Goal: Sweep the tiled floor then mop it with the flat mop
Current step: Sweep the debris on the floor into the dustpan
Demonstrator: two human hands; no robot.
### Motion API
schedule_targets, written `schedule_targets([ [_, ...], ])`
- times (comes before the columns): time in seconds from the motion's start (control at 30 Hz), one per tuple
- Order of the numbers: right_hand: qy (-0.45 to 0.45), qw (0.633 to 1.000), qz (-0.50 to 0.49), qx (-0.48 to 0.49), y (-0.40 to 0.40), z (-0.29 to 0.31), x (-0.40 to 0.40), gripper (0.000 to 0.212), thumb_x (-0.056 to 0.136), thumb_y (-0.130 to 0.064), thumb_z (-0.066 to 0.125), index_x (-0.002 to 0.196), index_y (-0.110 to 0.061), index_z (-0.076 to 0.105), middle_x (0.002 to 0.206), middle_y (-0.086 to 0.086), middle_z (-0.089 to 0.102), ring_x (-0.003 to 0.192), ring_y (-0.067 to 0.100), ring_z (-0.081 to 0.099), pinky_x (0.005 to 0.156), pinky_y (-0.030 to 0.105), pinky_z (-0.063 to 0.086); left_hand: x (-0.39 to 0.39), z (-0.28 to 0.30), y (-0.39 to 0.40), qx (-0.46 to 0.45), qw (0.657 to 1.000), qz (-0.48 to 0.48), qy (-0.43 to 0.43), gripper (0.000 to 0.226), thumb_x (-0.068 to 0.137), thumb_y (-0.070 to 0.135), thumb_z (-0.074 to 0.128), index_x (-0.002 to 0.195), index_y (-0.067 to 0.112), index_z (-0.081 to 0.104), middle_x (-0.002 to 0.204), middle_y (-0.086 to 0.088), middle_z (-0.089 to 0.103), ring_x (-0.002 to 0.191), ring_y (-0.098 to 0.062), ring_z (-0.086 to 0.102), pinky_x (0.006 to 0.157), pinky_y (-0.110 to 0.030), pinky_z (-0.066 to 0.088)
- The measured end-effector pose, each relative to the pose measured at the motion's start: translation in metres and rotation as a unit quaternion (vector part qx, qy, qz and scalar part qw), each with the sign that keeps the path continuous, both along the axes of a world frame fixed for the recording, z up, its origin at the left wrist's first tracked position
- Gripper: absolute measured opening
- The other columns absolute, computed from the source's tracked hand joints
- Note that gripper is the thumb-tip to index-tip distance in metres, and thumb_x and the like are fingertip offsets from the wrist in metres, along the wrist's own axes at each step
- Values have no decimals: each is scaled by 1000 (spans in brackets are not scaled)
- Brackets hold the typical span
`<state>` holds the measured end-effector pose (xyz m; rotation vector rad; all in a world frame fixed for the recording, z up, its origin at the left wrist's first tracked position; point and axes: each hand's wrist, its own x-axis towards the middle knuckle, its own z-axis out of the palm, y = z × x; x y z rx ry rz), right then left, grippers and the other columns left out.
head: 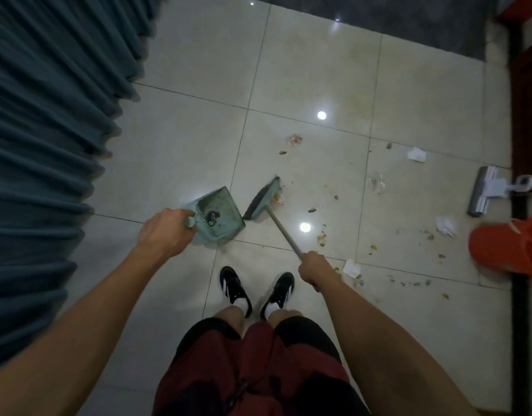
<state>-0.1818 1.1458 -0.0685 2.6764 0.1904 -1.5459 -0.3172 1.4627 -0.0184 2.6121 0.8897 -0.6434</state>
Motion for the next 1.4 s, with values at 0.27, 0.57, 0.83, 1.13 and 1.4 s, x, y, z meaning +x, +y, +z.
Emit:
schedule_targets([
  [0.27,-16,998,-53,-20,-104,5,-22,30,96,-8,46,124,-3,56,114,14,64,91,28,64,64,30,48,10,4,-77,13,999,-38,-10,20,92,36,59,109,31,69,94,-7,72,77,-30,66,62,-30,48],
  [0.57,-42,991,-123,-24,-216,10,-39,35,94,-10,50,128,-9,56,115,10,62,101,26,65,71,31,48,32,11,-185,-1,996,-92,-19,15,96,36,54,89,28,64,79,-2,66,67,-23,62,61,-32,53],
  [0.83,-85,980,-178,-2,-272,24,-26,30,93,-18,52,122,-11,57,96,4,57,87,25,59,68,31,46,73,25,-240,-2,992,-129,-18,13,89,29,56,77,28,60,76,0,64,66,-25,62,66,-37,58],
  [1.13,-112,974,-190,51,-236,38,26,29,92,-14,51,120,-9,57,103,7,59,85,24,61,65,31,50,108,38,-224,18,992,-123,-36,11,87,29,59,76,28,60,69,3,62,60,-21,61,61,-35,58],
  [1.4,-94,962,-237,100,-143,28,112,33,92,-13,55,122,-4,60,102,13,63,76,27,65,61,35,59,157,31,-137,9,996,-80,-43,14,91,38,54,83,30,63,70,3,63,61,-21,61,63,-37,59],
])
